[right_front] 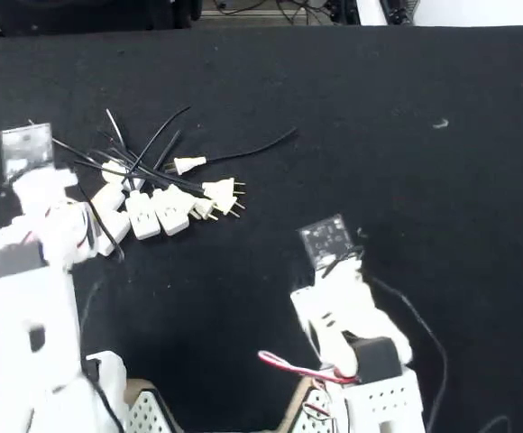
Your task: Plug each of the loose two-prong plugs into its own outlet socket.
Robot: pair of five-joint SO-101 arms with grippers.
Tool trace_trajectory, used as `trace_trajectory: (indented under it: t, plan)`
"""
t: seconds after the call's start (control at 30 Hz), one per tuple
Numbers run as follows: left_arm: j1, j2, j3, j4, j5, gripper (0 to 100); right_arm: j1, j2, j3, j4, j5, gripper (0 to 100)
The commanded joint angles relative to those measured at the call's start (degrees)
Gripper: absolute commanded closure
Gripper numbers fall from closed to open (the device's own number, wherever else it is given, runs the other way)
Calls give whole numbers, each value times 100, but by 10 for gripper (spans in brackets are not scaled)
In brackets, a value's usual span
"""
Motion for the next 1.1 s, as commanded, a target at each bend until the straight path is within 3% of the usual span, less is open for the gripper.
trace_trajectory:
  t: [0.0, 0.07, 0.17, 0.37, 0.53, 0.7, 0.9, 1.07]
  plan:
    - [84, 1495, -734, 26, -413, 804, 18, -391, -822, -492, 1609, 983]
    - [48, 2031, -901, 26, -703, 785, 62, -382, -1077, -703, 1960, 982]
    - [40, 2796, -1174, 26, -897, 784, 273, -338, -1657, -791, 1512, 970]
    - [66, 4044, -1815, -527, -1037, 784, 431, -321, -2941, -220, 747, 770]
    - [136, 4712, -2053, -1143, -1477, 784, 457, -321, -3319, 132, 738, 770]
    - [312, 5029, -2018, -1143, -2268, 785, 466, -295, -3354, 132, 932, 770]
    - [418, 5064, -2009, -1134, -2549, 842, 642, 523, -3741, 88, 862, 770]
    - [708, 5046, -2018, -264, -2585, 881, 1380, 1666, -4462, -114, 844, 770]
